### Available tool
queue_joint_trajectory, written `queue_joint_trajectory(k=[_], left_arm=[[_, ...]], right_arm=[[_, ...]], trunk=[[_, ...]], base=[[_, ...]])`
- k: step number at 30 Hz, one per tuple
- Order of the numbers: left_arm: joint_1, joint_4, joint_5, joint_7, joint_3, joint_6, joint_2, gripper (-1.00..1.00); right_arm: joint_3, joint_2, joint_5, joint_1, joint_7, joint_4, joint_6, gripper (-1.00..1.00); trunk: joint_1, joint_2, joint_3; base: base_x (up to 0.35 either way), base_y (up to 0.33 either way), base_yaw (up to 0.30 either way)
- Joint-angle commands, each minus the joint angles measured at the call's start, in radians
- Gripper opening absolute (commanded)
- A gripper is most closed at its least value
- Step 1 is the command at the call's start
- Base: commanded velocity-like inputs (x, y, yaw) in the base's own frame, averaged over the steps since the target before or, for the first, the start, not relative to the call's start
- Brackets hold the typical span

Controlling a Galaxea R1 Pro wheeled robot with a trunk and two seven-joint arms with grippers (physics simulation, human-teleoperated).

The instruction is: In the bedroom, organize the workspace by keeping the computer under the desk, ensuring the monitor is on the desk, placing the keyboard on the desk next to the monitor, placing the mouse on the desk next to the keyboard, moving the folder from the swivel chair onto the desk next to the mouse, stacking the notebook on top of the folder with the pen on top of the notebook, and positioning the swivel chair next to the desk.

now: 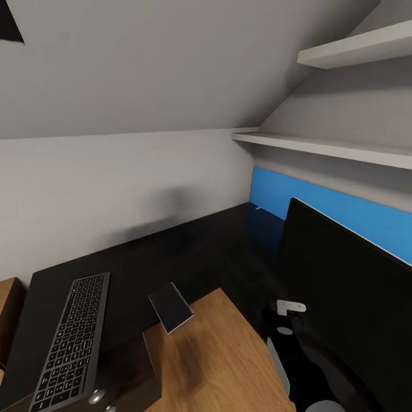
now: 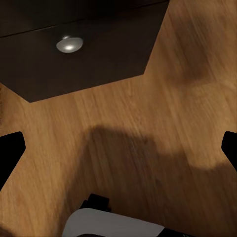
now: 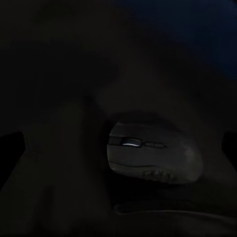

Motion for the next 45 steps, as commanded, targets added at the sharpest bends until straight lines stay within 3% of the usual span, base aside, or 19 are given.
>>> queue_joint_trajectory(k=[1,41,45], left_arm=[[-0.001,0.000,-0.001,0.004,-0.002,-0.003,0.000,1.00],[-0.001,-0.001,0.000,0.003,-0.002,-0.004,-0.002,1.00],[-0.001,-0.001,0.000,0.003,-0.002,-0.004,-0.002,1.00]], right_arm=[[-0.002,0.001,0.007,0.000,0.000,0.003,0.008,1.00],[-0.007,-0.001,0.007,0.000,-0.002,0.011,-0.009,1.00],[-0.008,-0.001,0.007,0.000,-0.002,0.011,-0.010,1.00]], trunk=[[0.000,-0.001,-0.001],[0.000,-0.001,-0.001],[0.015,-0.029,-0.014]], base=[[0.000,0.000,0.000],[0.000,0.000,0.000],[0.000,0.000,0.000]])
